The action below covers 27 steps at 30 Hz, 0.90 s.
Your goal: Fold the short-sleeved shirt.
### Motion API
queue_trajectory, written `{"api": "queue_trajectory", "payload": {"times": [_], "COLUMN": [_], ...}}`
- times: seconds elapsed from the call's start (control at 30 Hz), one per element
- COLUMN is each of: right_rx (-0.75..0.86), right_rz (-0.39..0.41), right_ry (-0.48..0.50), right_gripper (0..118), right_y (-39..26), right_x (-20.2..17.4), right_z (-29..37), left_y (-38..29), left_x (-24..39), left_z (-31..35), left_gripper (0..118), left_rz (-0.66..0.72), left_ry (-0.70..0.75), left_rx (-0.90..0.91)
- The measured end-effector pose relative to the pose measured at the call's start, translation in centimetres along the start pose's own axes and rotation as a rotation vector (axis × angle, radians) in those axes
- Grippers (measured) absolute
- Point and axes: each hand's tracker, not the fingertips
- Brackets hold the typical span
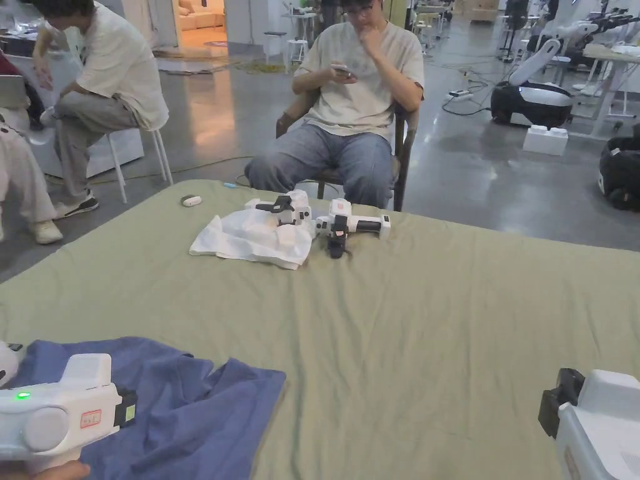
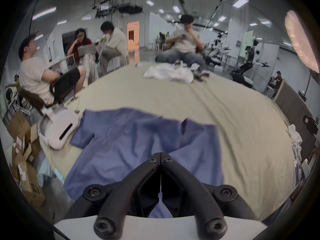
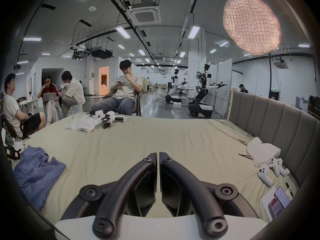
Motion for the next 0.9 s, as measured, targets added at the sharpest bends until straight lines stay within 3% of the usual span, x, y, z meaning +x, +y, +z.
{"api": "queue_trajectory", "payload": {"times": [0.03, 0.1, 0.13, 0.4, 0.53, 0.57, 0.63, 0.67, 0.7, 0.83, 0.9], "right_rx": [-0.007, -0.021, -0.026, -0.069, -0.088, -0.092, -0.098, -0.099, -0.101, -0.108, -0.109], "right_rz": [0.005, 0.018, 0.021, 0.043, 0.054, 0.055, 0.057, 0.057, 0.057, 0.047, 0.041], "right_ry": [0.002, 0.007, 0.01, 0.014, 0.013, 0.013, 0.013, 0.013, 0.014, 0.017, 0.018], "right_gripper": [1, 1, 1, 1, 1, 1, 1, 1, 1, 1, 1], "right_y": [-0.2, -0.5, -0.6, -1.7, -2.1, -2.2, -2.2, -2.3, -2.3, -2.5, -2.6], "right_x": [-0.2, -0.6, -0.7, -1.4, -1.7, -1.7, -1.8, -1.9, -1.9, -2.1, -2.1], "right_z": [-0.2, -0.4, -0.5, -1.1, -1.5, -1.6, -1.6, -1.6, -1.6, -1.7, -1.7], "left_y": [-0.3, -0.6, -0.8, -3.7, -5.2, -5.3, -5.2, -5.2, -5.4, -5.8, -5.2], "left_x": [-0.5, -1.7, -2.1, -1.5, 0.5, 0.9, 1.8, 2.3, 2.6, 2.2, 1.5], "left_z": [-0.3, -1.9, -2.7, -8.1, -8.7, -8.5, -8.1, -7.9, -8.0, -8.4, -7.9], "left_gripper": [17, 72, 85, 88, 83, 73, 45, 14, 0, 0, 0], "left_rz": [0.016, 0.04, 0.045, 0.017, -0.141, -0.162, -0.209, -0.236, -0.273, -0.268, -0.198], "left_ry": [-0.011, -0.02, -0.012, -0.121, -0.009, -0.01, 0.028, 0.053, 0.085, 0.076, 0.055], "left_rx": [-0.035, -0.084, -0.108, -0.275, -0.23, -0.21, -0.187, -0.155, -0.155, -0.159, -0.149]}}
